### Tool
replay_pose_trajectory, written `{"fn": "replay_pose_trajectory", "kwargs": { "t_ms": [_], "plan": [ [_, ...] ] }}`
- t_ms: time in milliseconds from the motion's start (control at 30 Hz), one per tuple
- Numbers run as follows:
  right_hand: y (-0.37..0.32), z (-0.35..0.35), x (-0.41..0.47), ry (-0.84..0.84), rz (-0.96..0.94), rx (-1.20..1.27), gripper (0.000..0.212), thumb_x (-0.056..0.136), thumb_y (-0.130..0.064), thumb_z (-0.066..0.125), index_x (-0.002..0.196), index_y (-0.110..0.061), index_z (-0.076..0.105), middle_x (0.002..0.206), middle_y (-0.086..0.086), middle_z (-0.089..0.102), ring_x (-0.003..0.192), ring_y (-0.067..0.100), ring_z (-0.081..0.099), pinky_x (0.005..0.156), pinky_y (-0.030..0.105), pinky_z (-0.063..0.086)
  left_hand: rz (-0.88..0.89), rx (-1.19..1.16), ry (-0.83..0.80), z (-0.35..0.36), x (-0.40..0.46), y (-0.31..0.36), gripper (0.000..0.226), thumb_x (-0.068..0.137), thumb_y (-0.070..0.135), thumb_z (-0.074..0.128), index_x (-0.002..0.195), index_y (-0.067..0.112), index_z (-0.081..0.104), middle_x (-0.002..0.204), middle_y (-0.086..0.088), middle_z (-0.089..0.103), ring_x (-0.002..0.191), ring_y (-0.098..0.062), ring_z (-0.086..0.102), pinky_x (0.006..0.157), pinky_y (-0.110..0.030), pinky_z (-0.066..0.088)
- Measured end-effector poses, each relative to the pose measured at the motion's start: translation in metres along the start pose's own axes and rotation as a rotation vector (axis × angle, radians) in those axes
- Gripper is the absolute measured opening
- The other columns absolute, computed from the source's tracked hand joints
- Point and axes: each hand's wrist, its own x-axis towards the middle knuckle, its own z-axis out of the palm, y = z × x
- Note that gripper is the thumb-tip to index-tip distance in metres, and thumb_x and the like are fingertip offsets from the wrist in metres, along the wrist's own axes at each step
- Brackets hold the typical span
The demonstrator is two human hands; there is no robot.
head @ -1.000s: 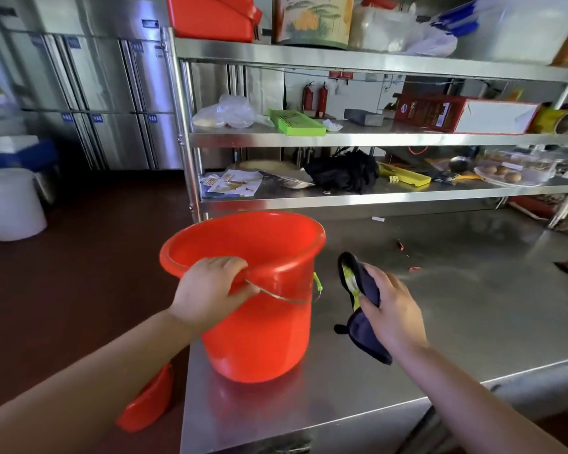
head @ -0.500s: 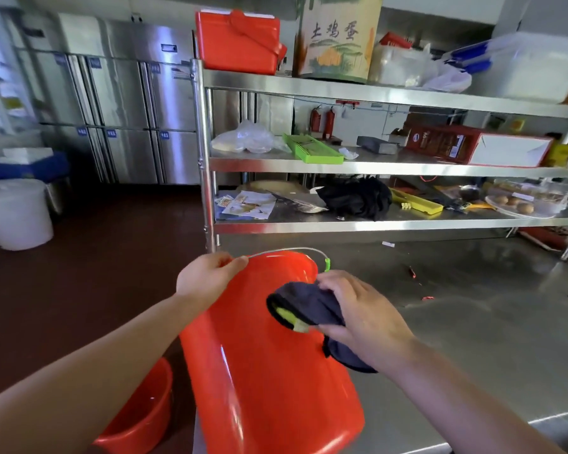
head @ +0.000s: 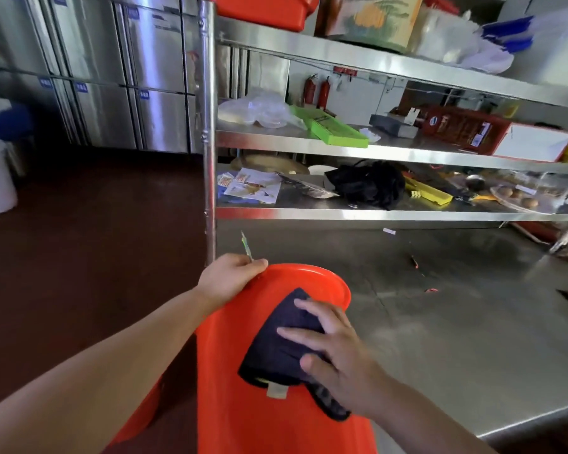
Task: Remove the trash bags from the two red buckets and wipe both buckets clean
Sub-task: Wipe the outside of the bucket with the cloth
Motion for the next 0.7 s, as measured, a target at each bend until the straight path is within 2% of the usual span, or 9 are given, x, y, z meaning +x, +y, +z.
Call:
{"fn": "replay_pose_trajectory", "kwargs": {
  "t_ms": [100,200,300,400,467,500,567,633,700],
  "plan": [
    [0.002,0.007,0.007,0.276,0.337,0.074,0.055,0.084,-0.057,0.048,0.135,-0.038,0.044,0.128,-0.02,0.041,0.124,0.001,0.033,0.103,0.019,0.028,0.019,0.021,-0.016,0.001,0.005,-0.006,0.047,0.072,0.068,0.056,0.05,0.027,0.06,0.038,0.013,0.047,0.05,-0.012,0.047,0.055,-0.029,0.033],
    [-0.002,0.011,0.018,0.285,0.684,0.089,0.053,0.063,-0.065,0.057,0.101,-0.029,0.06,0.097,-0.016,0.054,0.1,0.009,0.05,0.082,0.025,0.04,0.038,-0.014,-0.039,-0.001,0.007,-0.009,0.052,0.067,0.069,0.055,0.055,0.019,0.063,0.044,0.008,0.044,0.05,-0.015,0.045,0.057,-0.03,0.034],
    [-0.003,0.004,0.027,0.206,0.779,0.22,0.05,0.058,-0.064,0.063,0.065,-0.016,0.05,0.061,-0.011,0.051,0.062,0.009,0.051,0.058,0.027,0.039,0.067,-0.037,0.006,-0.001,0.007,-0.012,0.052,0.074,0.059,0.065,0.055,0.011,0.058,0.046,0.008,0.045,0.049,-0.013,0.044,0.055,-0.029,0.034],
    [-0.008,-0.003,0.033,0.183,0.782,0.386,0.039,0.057,-0.043,0.074,0.065,-0.019,0.045,0.06,-0.007,0.04,0.054,0.007,0.041,0.05,0.026,0.031,0.096,-0.029,0.184,-0.001,0.002,-0.013,0.04,0.071,0.051,0.075,0.063,0.016,0.056,0.058,0.007,0.055,0.057,-0.013,0.052,0.053,-0.03,0.04],
    [-0.013,-0.015,0.036,0.192,0.775,0.467,0.037,0.056,-0.033,0.075,0.064,-0.02,0.041,0.054,-0.011,0.039,0.049,0.004,0.039,0.044,0.018,0.031,0.124,-0.034,0.315,-0.001,-0.002,-0.014,0.045,0.066,0.045,0.08,0.068,0.015,0.048,0.068,0.0,0.054,0.064,-0.017,0.052,0.055,-0.031,0.04],
    [-0.016,-0.022,0.036,0.174,0.769,0.516,0.034,0.058,-0.027,0.076,0.064,-0.019,0.043,0.051,-0.014,0.043,0.048,0.002,0.043,0.043,0.015,0.033,0.145,-0.028,0.357,-0.001,-0.003,-0.014,0.047,0.064,0.043,0.082,0.07,0.014,0.046,0.072,-0.002,0.052,0.069,-0.02,0.052,0.058,-0.031,0.04],
    [-0.02,-0.037,0.037,0.108,0.775,0.629,0.029,0.059,-0.025,0.077,0.073,-0.013,0.054,0.061,-0.01,0.058,0.061,0.007,0.056,0.054,0.016,0.042,0.168,0.0,0.383,0.0,-0.002,-0.013,0.047,0.063,0.038,0.085,0.081,0.012,0.05,0.085,-0.007,0.05,0.086,-0.028,0.054,0.072,-0.033,0.042],
    [-0.023,-0.048,0.038,0.055,0.812,0.775,0.031,0.063,-0.031,0.079,0.079,-0.013,0.059,0.079,0.001,0.066,0.077,0.017,0.062,0.073,0.029,0.047,0.136,0.013,0.342,0.001,-0.002,-0.012,0.059,0.064,0.038,0.085,0.106,0.008,0.055,0.107,-0.013,0.05,0.108,-0.03,0.049,0.094,-0.036,0.041],
    [-0.025,-0.053,0.04,0.042,0.856,0.901,0.019,0.077,-0.03,0.075,0.078,-0.016,0.064,0.087,0.004,0.07,0.084,0.021,0.065,0.082,0.034,0.05,0.106,0.007,0.304,0.001,-0.002,-0.011,0.072,0.067,0.039,0.083,0.122,0.006,0.05,0.123,-0.015,0.045,0.121,-0.03,0.042,0.105,-0.036,0.033]
  ]
}}
